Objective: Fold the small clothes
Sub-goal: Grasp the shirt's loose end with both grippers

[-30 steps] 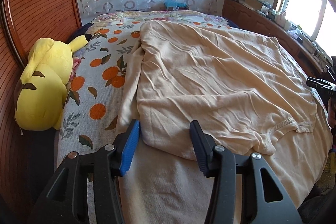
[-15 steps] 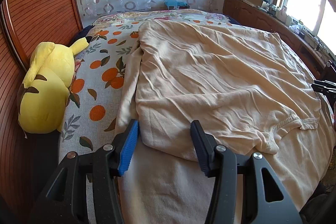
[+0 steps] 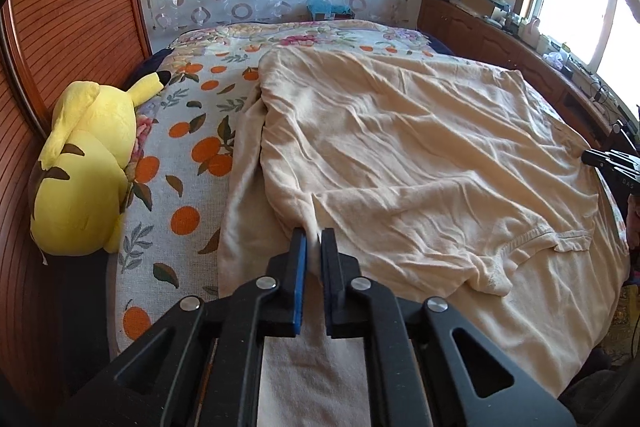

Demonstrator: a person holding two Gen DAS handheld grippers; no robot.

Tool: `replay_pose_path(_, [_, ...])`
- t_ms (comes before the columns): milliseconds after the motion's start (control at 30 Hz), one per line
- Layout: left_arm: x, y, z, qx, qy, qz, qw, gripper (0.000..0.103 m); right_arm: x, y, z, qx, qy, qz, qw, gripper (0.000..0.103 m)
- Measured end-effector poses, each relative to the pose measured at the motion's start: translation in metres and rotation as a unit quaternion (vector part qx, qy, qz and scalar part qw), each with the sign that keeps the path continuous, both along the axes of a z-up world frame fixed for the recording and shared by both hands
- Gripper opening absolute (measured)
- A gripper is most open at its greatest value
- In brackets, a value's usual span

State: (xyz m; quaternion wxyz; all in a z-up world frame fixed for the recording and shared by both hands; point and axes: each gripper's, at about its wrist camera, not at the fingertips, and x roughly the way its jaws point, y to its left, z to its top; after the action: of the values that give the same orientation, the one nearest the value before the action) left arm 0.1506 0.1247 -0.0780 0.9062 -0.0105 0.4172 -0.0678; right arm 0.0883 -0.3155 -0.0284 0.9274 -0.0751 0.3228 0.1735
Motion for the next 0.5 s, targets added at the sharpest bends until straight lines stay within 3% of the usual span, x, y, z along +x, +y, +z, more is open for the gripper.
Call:
replay_pose_path(200, [-0.004, -0.001, 0.015, 0.002, -0.018, -0.012, 0.9998, 0.004, -0.012, -0.004, 0.015, 0.009, -0.031, 0.007, 0.999, 0.008])
replay_pose_path(500, [0.0, 0.0, -0.004, -0.005, 0.004, -0.002, 1.0, 0.004, -0.011, -0.001, 0.006, -0.014, -0.027, 0.007, 1.0, 0.008])
